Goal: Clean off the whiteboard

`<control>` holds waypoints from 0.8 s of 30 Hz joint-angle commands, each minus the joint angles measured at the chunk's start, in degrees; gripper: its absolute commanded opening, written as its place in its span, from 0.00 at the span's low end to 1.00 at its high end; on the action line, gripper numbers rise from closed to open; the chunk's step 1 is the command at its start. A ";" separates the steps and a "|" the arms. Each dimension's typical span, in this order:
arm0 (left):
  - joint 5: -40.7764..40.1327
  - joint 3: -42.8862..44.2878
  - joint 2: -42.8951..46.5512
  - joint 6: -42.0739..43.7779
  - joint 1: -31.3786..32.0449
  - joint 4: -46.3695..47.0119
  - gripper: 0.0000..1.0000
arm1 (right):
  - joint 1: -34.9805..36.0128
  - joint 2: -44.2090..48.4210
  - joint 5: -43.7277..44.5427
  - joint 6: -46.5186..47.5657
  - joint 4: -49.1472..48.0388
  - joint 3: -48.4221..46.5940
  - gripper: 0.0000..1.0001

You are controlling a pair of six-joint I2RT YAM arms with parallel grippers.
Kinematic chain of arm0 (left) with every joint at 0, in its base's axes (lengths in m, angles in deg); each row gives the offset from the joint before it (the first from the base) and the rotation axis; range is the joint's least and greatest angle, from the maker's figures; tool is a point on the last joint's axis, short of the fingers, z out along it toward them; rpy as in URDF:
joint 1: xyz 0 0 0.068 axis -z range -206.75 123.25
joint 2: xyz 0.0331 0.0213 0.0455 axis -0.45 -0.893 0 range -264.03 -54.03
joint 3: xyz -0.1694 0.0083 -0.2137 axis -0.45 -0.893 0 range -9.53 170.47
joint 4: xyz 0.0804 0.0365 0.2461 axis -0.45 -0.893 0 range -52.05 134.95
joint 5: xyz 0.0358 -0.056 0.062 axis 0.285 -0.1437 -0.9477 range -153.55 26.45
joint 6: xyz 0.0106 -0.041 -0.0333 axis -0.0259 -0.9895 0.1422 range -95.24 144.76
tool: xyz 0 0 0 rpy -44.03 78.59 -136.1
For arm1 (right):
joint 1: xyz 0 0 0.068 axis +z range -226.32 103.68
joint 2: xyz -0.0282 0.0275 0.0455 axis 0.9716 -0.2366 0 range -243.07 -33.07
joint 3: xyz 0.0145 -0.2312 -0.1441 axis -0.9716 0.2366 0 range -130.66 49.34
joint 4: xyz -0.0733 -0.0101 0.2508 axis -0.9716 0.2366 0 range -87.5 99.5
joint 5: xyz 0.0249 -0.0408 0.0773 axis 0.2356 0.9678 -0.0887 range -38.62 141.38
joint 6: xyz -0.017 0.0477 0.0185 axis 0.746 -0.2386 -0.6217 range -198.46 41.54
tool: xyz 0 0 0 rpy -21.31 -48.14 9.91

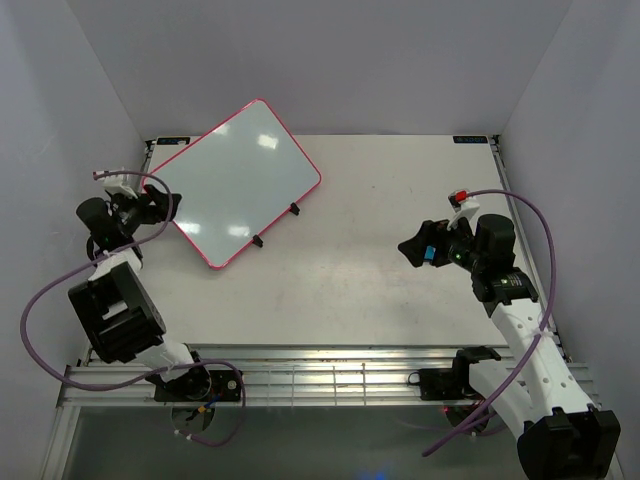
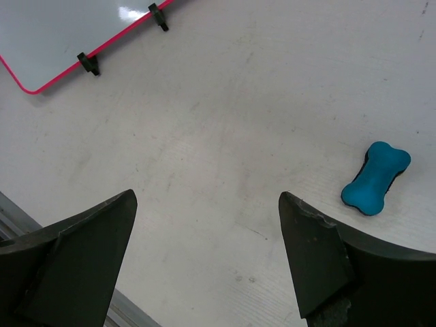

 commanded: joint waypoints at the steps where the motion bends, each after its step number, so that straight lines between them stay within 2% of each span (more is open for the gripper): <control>1: -10.79 -1.94 6.45 -3.79 0.64 3.46 0.98 | 0.14 -0.52 2.95 0.95 -0.81 -1.26 0.90; 5: -23.60 -5.36 13.12 -9.59 0.90 0.92 0.98 | -0.03 -1.66 5.06 1.30 -0.37 -1.79 0.90; 8: -35.55 -3.18 17.35 -15.30 2.31 -13.01 0.98 | -0.21 -3.16 5.59 1.47 0.60 -2.84 0.90; 9: -40.03 -0.12 17.88 -17.06 2.48 -22.11 0.98 | -0.30 -3.25 5.68 1.65 0.60 -3.02 0.90; 12: -37.19 1.75 20.60 -20.42 5.29 -29.40 0.98 | -0.30 -3.16 8.57 1.83 2.09 -4.07 0.90; 13: -35.87 1.58 22.96 -19.81 10.08 -31.93 0.98 | -0.30 -3.16 9.71 2.43 3.23 -5.82 0.90; 15: -38.91 1.05 25.52 -16.74 17.21 -35.45 0.98 | -0.30 -2.29 10.78 2.79 6.22 -6.97 0.90; 16: -42.67 1.05 26.49 -15.77 23.95 -37.30 0.98 | -0.30 -0.54 11.04 2.44 5.79 -5.76 0.90; 18: -45.85 1.57 28.86 -14.44 31.27 -42.56 0.98 | -0.21 1.75 11.74 1.92 4.03 -3.13 0.90; 21: -48.07 2.98 34.65 -11.72 35.79 -47.84 0.98 | -0.21 2.11 14.64 0.95 5.16 -3.98 0.90; 24: -50.70 1.85 43.59 -7.69 36.67 -50.32 0.98 | -0.30 2.11 18.51 -0.54 8.50 -8.20 0.90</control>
